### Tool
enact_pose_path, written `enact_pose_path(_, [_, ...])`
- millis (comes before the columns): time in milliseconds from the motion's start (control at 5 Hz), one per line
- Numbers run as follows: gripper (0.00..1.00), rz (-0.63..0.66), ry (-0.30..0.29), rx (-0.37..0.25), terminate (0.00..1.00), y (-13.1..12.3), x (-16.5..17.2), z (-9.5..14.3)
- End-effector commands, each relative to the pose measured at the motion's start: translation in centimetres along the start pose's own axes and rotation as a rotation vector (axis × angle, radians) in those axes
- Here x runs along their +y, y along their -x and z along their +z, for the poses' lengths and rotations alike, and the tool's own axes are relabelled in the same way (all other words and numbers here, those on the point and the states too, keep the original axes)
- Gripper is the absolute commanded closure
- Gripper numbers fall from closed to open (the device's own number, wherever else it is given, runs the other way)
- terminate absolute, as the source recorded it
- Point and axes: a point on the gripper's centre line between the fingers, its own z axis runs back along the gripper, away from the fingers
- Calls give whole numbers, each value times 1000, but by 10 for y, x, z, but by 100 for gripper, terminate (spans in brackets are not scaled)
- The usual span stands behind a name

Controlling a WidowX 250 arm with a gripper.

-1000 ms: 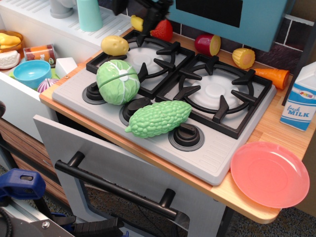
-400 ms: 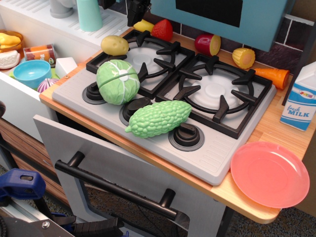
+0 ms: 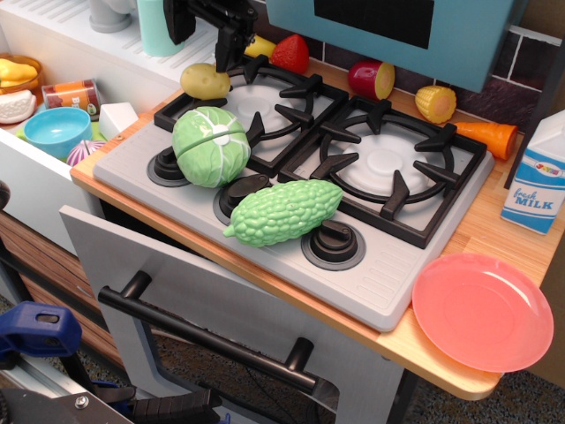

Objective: Put potato on plate

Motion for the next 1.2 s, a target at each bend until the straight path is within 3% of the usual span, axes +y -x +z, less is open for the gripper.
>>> enact_pose_path(0, [0, 9, -13, -75, 0, 5, 12, 16])
enact_pose_path(600, [0, -13, 36, -100, 0, -1, 20, -12])
enact_pose_path(1000, [0, 46, 143, -78, 0, 0, 12, -33])
